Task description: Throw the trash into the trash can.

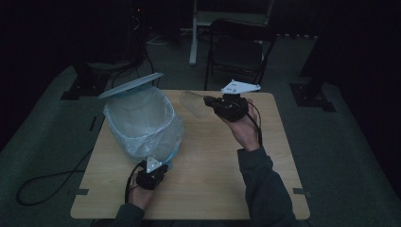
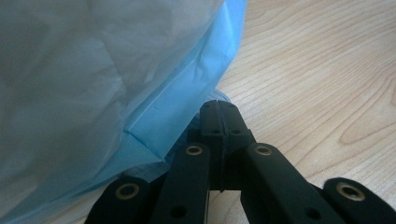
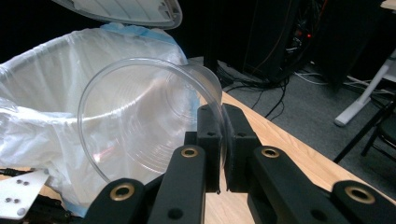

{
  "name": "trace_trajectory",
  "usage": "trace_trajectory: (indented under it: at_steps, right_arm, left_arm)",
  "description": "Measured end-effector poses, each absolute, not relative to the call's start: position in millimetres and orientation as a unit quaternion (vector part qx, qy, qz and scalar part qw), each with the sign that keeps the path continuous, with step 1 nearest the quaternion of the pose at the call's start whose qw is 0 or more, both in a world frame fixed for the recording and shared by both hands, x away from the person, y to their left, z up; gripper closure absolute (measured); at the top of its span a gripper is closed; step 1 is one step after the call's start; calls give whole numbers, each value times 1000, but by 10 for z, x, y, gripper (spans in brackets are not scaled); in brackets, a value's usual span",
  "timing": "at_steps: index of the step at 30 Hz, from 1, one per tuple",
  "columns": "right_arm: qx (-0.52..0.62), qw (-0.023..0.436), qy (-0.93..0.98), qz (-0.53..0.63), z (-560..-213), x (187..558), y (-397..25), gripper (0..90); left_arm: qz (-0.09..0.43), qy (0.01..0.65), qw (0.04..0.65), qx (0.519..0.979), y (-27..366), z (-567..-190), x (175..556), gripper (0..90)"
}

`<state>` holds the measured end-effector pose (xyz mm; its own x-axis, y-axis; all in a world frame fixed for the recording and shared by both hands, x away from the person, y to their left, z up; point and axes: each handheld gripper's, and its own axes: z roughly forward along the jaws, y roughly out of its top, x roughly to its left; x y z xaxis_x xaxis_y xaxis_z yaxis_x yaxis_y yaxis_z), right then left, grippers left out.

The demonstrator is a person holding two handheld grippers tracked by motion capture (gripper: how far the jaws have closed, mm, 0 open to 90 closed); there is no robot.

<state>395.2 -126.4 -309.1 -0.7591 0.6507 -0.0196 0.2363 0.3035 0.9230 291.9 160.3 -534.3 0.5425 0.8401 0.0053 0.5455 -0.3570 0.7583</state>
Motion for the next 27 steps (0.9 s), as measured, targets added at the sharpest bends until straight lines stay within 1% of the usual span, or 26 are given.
trace_trajectory:
  at_steps: [27]
  right_arm:
    - [255, 201, 785, 527, -2921, 3956, -1008, 866]
  left_arm:
    - [199, 438, 368, 796, 1597, -5346, 2915, 900]
